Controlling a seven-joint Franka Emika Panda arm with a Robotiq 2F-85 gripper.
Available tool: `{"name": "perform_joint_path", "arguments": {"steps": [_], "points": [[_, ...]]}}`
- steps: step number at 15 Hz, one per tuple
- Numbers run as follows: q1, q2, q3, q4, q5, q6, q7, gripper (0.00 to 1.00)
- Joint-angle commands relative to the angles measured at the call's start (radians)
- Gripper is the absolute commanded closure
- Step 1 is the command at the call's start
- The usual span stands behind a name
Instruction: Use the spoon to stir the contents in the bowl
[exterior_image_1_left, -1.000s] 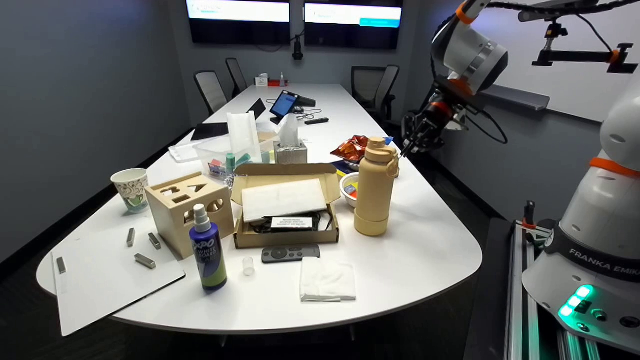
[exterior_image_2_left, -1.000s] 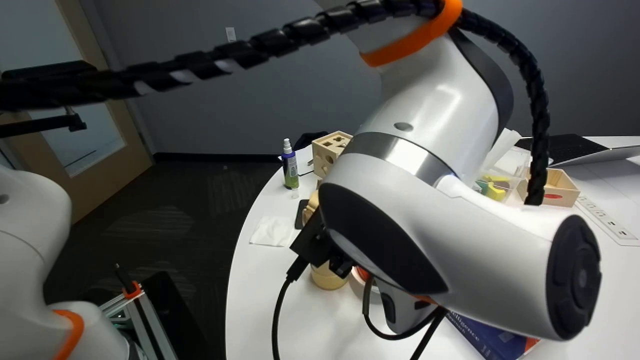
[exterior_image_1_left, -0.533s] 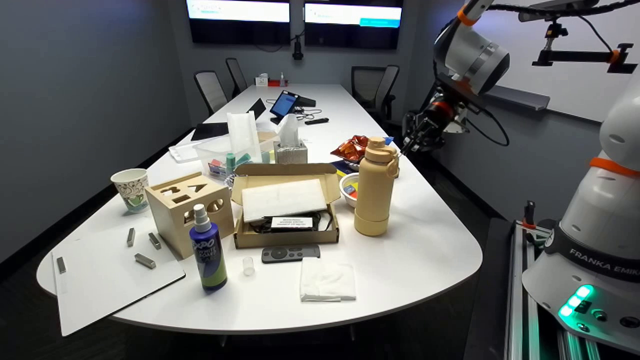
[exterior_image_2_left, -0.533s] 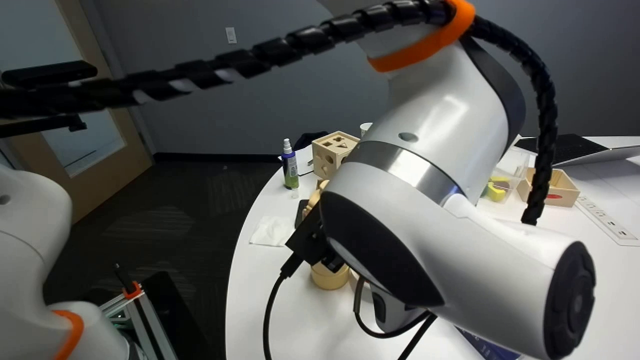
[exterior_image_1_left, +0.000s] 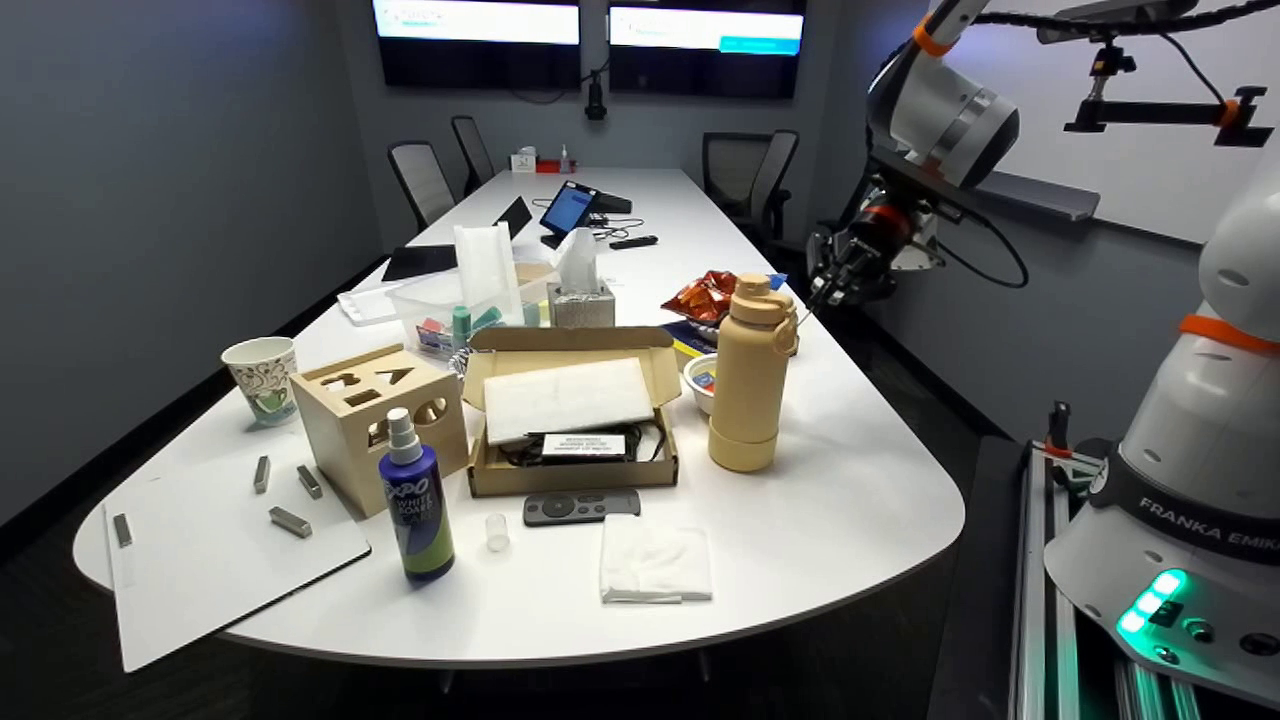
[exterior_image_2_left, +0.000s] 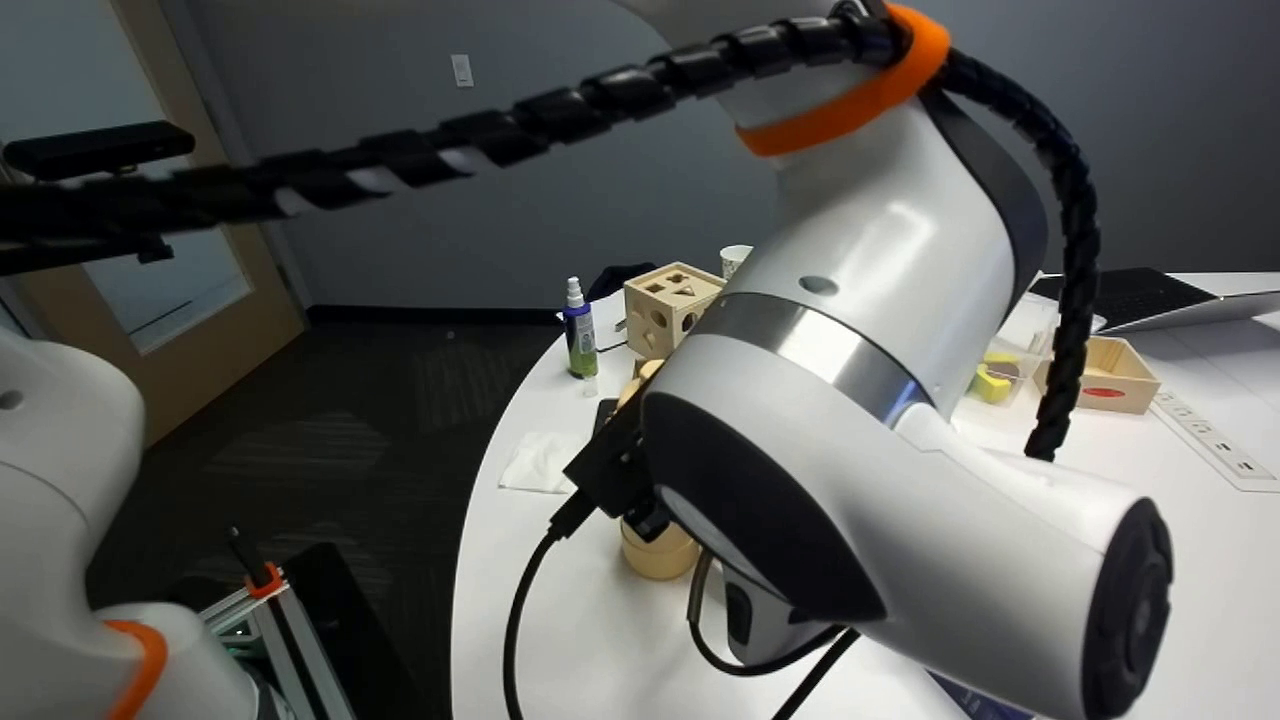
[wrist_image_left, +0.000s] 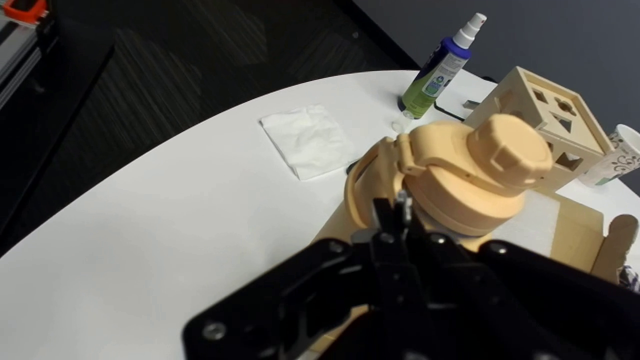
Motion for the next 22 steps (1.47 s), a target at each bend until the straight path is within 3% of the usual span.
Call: {"name": "perform_joint_path", "arguments": {"steps": [1,6,9,17,22], "points": [[-0.006,-0.007,0.008,-0.026,-0.061,0.08,0.081,0.99],[-0.004,-0.023,0.013,-0.046,-0.082,0.252,0.104,0.99],[-0.004,-0.02,0.009,-0.064,-0.062,0.271,0.055,0.99],[-0.011,-0.06,-0.002,-0.084,-0.003,0.242,-0.09,0.99],[-0.018,-0.03,-0.018,-0.066,0.034,0.111,-0.145,0.99]]}}
